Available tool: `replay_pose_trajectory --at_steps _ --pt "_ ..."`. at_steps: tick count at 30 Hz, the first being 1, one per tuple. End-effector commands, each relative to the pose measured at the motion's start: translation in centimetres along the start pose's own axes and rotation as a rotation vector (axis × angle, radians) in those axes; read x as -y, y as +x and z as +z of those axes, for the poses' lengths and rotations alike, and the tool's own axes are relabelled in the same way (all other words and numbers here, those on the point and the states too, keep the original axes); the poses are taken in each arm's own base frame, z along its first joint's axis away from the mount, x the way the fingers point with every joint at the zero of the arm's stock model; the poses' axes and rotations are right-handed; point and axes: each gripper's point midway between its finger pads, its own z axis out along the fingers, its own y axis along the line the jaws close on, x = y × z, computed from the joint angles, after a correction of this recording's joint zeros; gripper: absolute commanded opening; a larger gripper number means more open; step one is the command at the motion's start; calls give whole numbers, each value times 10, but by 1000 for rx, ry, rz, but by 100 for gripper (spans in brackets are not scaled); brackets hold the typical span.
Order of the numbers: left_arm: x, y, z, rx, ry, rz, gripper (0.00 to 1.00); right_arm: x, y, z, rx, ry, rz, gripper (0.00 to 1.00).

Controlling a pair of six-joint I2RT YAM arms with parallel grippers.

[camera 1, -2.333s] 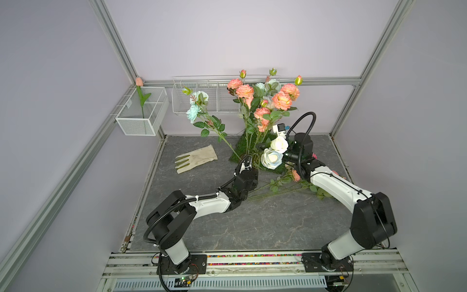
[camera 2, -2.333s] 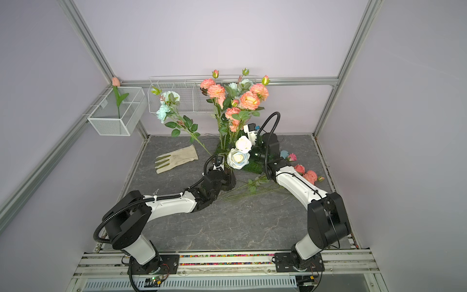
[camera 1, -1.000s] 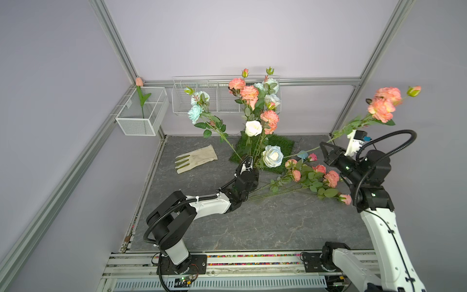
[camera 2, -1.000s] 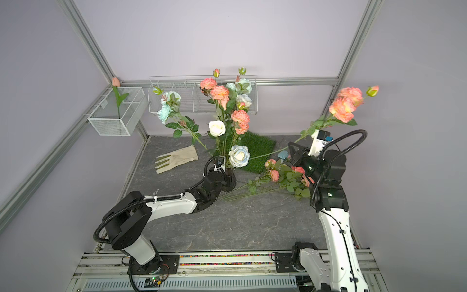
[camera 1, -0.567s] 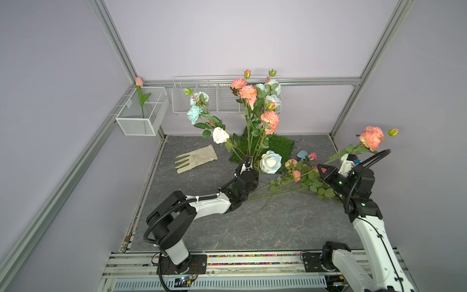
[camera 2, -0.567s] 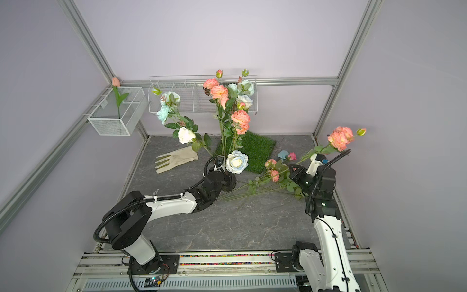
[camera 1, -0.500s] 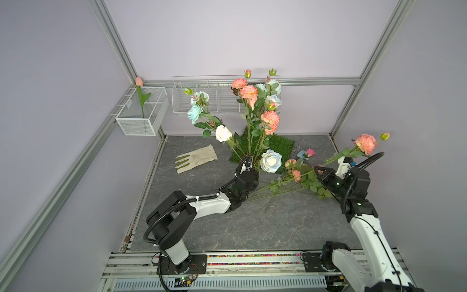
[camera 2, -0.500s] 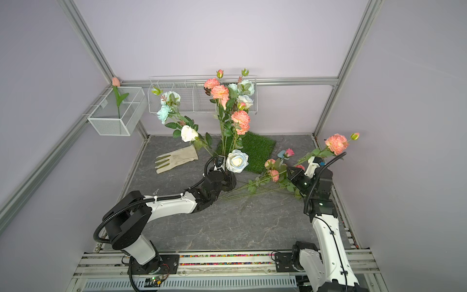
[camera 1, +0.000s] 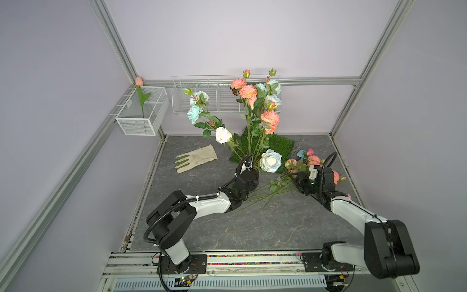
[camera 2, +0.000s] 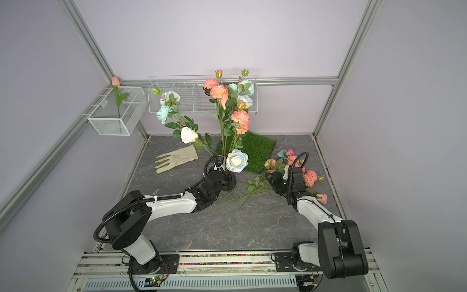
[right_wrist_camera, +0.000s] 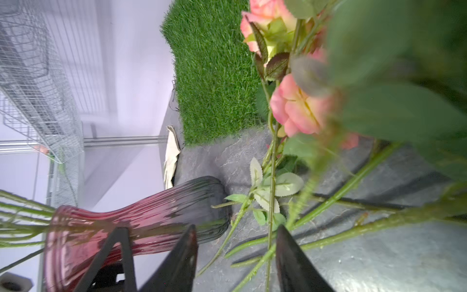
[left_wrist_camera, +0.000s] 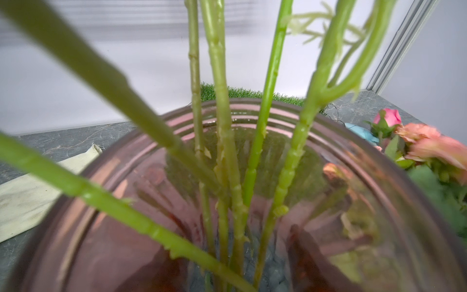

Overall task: Pick out pink flowers from the vase
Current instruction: Place the flower at the center of the board.

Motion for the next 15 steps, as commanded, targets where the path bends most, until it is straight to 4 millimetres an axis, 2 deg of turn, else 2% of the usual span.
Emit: replay_pose_trajectory --at_steps 1,5,8,15 --pt "-1 71 -3 -229 20 80 0 -36 -8 -4 32 -48 -106 56" --pt "0 73 -3 -232 27 84 0 -66 5 -15 21 -36 -289 56" --pt "1 73 -3 -227 39 75 0 -96 9 -24 26 -98 -397 54" --pt "1 75 -7 -234 54 80 0 -193 43 -33 -53 -358 -683 52"
